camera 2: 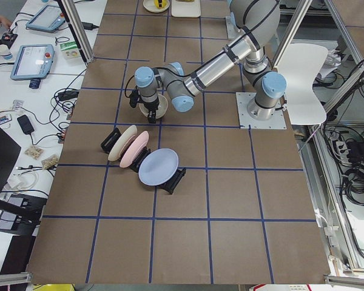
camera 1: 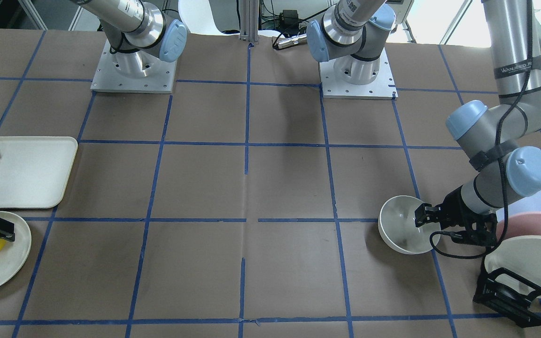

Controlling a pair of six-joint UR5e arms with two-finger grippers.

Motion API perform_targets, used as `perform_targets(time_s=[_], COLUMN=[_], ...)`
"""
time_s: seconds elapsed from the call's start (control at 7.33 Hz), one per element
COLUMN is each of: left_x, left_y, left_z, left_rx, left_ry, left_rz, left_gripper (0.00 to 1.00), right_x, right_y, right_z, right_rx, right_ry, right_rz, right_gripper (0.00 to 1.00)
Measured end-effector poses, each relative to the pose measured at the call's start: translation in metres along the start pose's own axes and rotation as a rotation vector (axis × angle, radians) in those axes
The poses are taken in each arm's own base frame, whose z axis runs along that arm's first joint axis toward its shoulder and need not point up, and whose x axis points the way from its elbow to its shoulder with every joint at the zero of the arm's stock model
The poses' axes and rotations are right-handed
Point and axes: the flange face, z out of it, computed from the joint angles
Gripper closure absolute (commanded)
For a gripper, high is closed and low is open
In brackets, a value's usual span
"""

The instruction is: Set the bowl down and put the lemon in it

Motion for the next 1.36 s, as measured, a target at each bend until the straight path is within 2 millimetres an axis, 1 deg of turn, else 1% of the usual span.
perform_targets(time_s=[0.14, 0.27, 0.41, 0.55, 0.68, 0.82, 0.95, 1.09, 1.23, 1.36], left_x=[-0.001, -0.001, 0.0, 0.005, 0.018, 0.038, 0.069, 0.112, 0.165, 0.219], left_y=[0.0, 0.0, 0.0, 0.001, 0.003, 0.006, 0.007, 0.006, 0.005, 0.004], left_z=[0.001, -0.004, -0.011, -0.018, -0.027, -0.04, -0.053, -0.059, -0.057, -0.051], left_rx=[0.001, 0.007, 0.014, 0.013, 0.008, 0.009, 0.013, 0.016, 0.012, 0.009], left_ry=[0.0, -0.004, -0.01, -0.007, 0.011, 0.039, 0.067, 0.096, 0.127, 0.139], left_rz=[-0.002, -0.004, -0.006, -0.002, 0.008, 0.023, 0.033, 0.042, 0.031, 0.003], left_gripper=[1.0, 1.0, 1.0, 1.0, 1.0, 1.0, 1.0, 1.0, 1.0, 1.0], right_x=[0.0, 0.0, 0.001, 0.002, -0.002, -0.01, -0.024, -0.048, -0.078, -0.115], right_y=[0.0, 0.001, 0.001, 0.002, 0.005, 0.008, 0.01, 0.008, 0.007, 0.005], right_z=[0.001, 0.001, -0.006, -0.021, -0.044, -0.069, -0.093, -0.124, -0.153, -0.175], right_rx=[-0.004, -0.009, -0.01, -0.007, -0.001, -0.002, -0.006, -0.009, -0.015, -0.023], right_ry=[-0.002, -0.003, 0.006, 0.025, 0.036, 0.034, 0.027, 0.027, 0.026, 0.022], right_rz=[0.001, 0.001, 0.0, -0.001, -0.001, 0.007, 0.017, 0.028, 0.053, 0.082], right_gripper=[0.6, 0.6, 0.6, 0.6, 0.6, 0.6, 0.6, 0.61, 0.61, 0.61])
